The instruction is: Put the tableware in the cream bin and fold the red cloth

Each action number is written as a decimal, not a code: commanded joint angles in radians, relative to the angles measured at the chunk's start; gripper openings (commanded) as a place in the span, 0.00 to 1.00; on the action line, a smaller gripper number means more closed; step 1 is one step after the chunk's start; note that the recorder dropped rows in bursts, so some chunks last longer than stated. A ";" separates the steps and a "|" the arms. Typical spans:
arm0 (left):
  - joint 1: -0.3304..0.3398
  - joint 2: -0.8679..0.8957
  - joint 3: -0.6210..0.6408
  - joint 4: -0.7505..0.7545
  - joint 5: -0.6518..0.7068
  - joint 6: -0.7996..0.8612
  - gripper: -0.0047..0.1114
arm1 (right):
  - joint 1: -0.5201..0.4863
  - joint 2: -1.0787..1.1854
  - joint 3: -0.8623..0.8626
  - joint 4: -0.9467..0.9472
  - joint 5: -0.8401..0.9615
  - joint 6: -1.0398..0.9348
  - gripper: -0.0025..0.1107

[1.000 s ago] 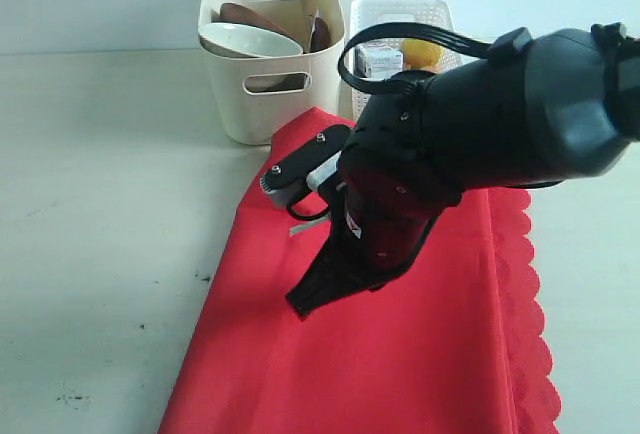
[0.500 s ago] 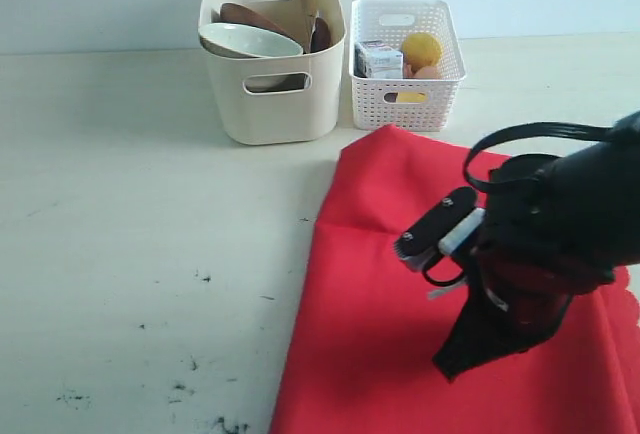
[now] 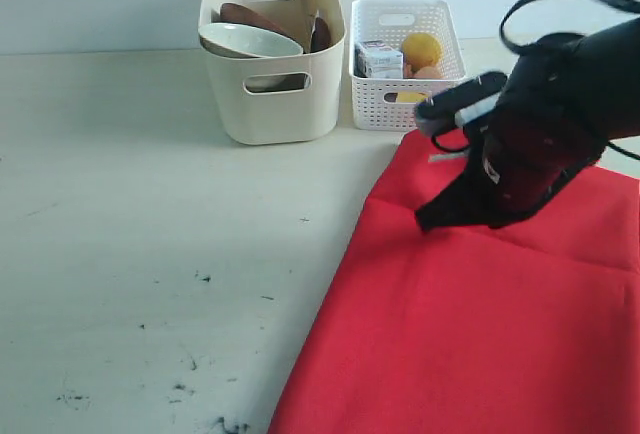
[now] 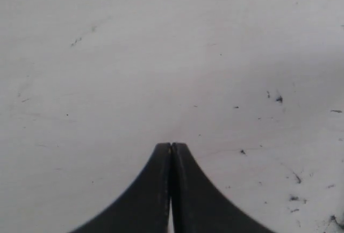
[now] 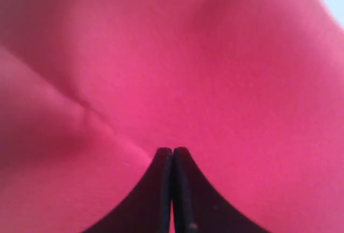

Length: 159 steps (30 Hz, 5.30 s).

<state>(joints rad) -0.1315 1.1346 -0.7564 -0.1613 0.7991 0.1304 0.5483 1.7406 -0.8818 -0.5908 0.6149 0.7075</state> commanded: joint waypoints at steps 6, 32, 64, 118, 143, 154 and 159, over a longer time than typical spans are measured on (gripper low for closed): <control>0.002 -0.008 0.003 -0.008 -0.004 0.010 0.05 | -0.348 0.184 -0.049 -0.051 0.063 -0.071 0.02; 0.002 -0.006 0.003 -0.052 -0.030 0.094 0.05 | -0.572 0.381 -0.439 -0.215 -0.057 0.126 0.02; 0.002 -0.006 0.003 -0.029 -0.012 0.098 0.05 | -0.603 0.553 -0.573 0.194 0.057 -0.172 0.02; 0.002 -0.006 0.003 -0.030 -0.018 0.136 0.05 | -0.605 0.463 -0.754 0.274 0.017 -0.207 0.02; 0.002 -0.400 0.082 -0.146 -0.144 0.180 0.05 | -0.605 -0.298 -0.212 0.402 -0.078 -0.209 0.02; 0.002 -0.831 0.219 -0.192 -0.168 0.180 0.05 | -0.605 -0.631 0.030 0.460 -0.300 -0.209 0.02; 0.002 -0.916 0.226 -0.187 -0.121 0.180 0.05 | -0.605 -0.656 0.028 0.460 -0.317 -0.209 0.02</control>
<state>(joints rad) -0.1315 0.2533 -0.5344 -0.3429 0.6669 0.3053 -0.0562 1.0890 -0.8591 -0.1304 0.3233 0.5004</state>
